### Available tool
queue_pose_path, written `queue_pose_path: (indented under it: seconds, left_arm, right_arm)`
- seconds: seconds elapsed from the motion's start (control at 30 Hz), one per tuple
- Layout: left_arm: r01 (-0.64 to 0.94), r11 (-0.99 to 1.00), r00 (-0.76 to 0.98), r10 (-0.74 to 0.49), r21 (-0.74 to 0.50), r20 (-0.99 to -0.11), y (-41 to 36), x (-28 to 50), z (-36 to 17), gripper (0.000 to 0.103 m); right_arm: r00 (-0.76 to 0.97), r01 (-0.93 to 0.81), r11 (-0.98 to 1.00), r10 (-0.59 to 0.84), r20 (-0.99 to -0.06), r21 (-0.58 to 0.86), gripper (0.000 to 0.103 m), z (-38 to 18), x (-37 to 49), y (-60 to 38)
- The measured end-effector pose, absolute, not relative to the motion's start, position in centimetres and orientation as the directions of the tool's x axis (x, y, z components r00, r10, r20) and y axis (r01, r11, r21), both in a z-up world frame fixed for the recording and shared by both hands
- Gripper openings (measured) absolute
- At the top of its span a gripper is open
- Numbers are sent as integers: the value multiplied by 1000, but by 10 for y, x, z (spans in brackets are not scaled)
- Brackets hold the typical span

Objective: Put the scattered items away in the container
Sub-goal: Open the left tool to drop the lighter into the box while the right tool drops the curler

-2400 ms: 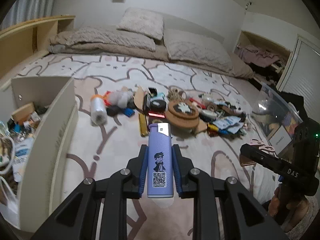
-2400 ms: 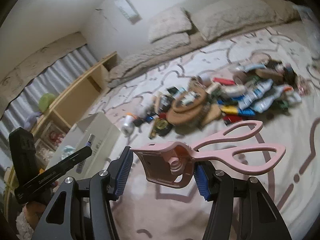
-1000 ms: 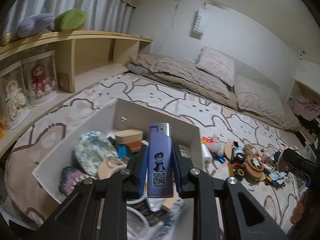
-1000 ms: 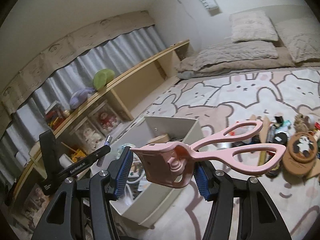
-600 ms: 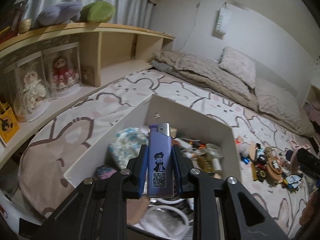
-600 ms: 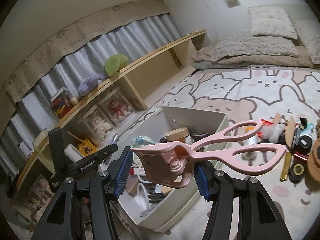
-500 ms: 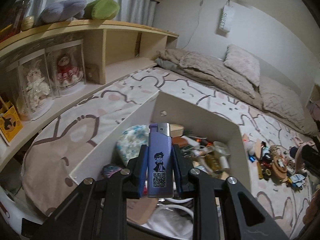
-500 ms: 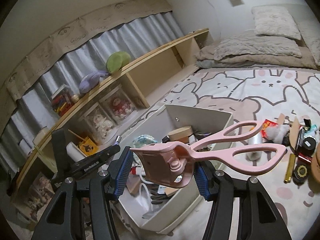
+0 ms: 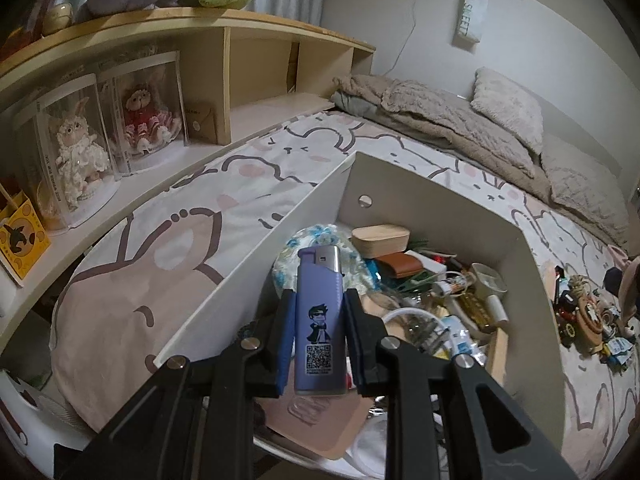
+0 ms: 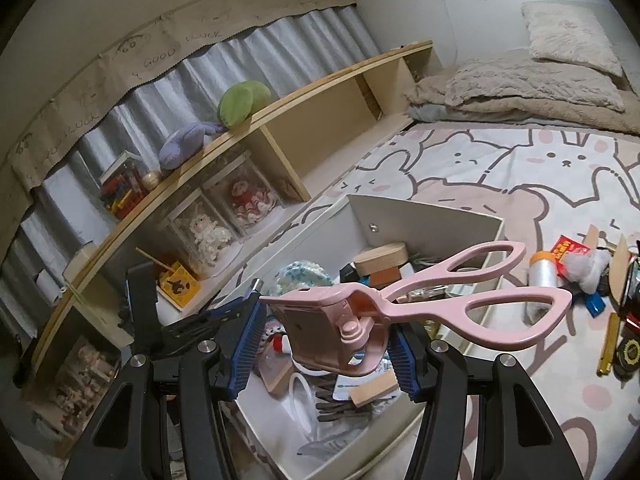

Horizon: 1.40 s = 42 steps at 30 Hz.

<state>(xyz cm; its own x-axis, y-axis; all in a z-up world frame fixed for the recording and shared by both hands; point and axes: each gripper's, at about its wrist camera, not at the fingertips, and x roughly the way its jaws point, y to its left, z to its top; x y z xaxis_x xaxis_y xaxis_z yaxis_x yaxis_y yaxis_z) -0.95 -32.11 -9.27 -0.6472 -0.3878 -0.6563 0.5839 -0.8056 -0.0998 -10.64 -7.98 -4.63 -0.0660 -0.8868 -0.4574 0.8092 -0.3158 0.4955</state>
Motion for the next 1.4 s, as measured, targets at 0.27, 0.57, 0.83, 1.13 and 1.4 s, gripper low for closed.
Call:
queue_pose_path:
  seconds: [0.27,0.57,0.83,1.13,1.4]
  left_arm:
    - [587,-804,-650,-397,-96,-648,-325,-4,-94,60]
    - [554,-823,-685,-363,-127,-632,-323,1,-93,61]
    - [500,-855,-715,-319,-137,-622,-317,-1,-95,62]
    - [456,-881,-743,-298,-127,-599,-315,-1,-98,68]
    - [438,-892,-762,-301,-114,-574,-313,3,-99,69]
  right_arm:
    - [-37,811,-306,-878,-477,499,59,-54,-111,-102]
    - [-9,800,-322,-850,-526,506,59,-60,-123,-141]
    - [19,758,-375,-806,-592,534,59,-68,-153,-201]
    - [53,813,-372,-718,-694,447,59,-81,-173,-266]
    - [65,897,-301,-636,-769,325,59,-96,-172,-316]
